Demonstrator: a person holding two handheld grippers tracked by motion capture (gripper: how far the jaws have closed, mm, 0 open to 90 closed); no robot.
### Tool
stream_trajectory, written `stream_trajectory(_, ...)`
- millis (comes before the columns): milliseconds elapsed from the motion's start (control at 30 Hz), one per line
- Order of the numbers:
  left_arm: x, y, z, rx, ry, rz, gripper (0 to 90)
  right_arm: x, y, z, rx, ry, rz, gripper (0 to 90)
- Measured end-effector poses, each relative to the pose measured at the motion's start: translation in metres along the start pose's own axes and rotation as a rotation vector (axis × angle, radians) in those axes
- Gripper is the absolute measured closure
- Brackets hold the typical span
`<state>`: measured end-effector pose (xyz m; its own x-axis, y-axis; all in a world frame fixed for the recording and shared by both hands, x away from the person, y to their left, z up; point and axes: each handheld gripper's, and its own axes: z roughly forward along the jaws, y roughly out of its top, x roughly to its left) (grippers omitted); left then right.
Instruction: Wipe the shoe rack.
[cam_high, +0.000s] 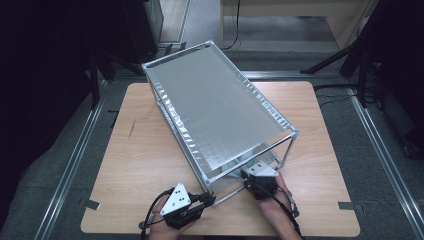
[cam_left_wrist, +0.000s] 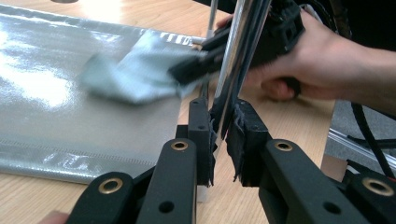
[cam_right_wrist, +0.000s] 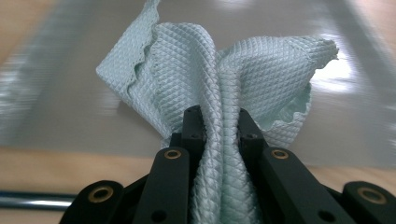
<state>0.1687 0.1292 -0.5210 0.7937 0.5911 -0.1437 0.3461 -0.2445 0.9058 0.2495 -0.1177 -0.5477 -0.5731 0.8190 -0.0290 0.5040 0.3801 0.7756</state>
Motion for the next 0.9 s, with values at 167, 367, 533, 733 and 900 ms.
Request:
stream_trajectory(167,-0.001,0.0,0.0,0.002,0.003,0.0,79.9,0.04,0.001,-0.001,0.006,0.129,-0.074,79.2)
stream_trajectory(367,0.0,0.0,-0.001,0.002,-0.002,-0.003,79.7,0.058,0.0,-0.002,0.004,0.191,-0.123,79.2)
stream_trajectory(533,0.0,-0.001,-0.002,0.002,-0.001,-0.003,79.7,0.023,-0.002,-0.001,-0.002,0.084,-0.082,79.4)
stream_trajectory(733,0.001,-0.001,-0.002,-0.001,-0.006,-0.007,79.6,-0.027,-0.004,-0.003,0.009,0.02,0.019,80.2)
stream_trajectory(900,0.001,-0.001,-0.002,-0.003,-0.009,-0.01,79.6,-0.061,-0.009,-0.007,-0.008,-0.061,0.071,80.5)
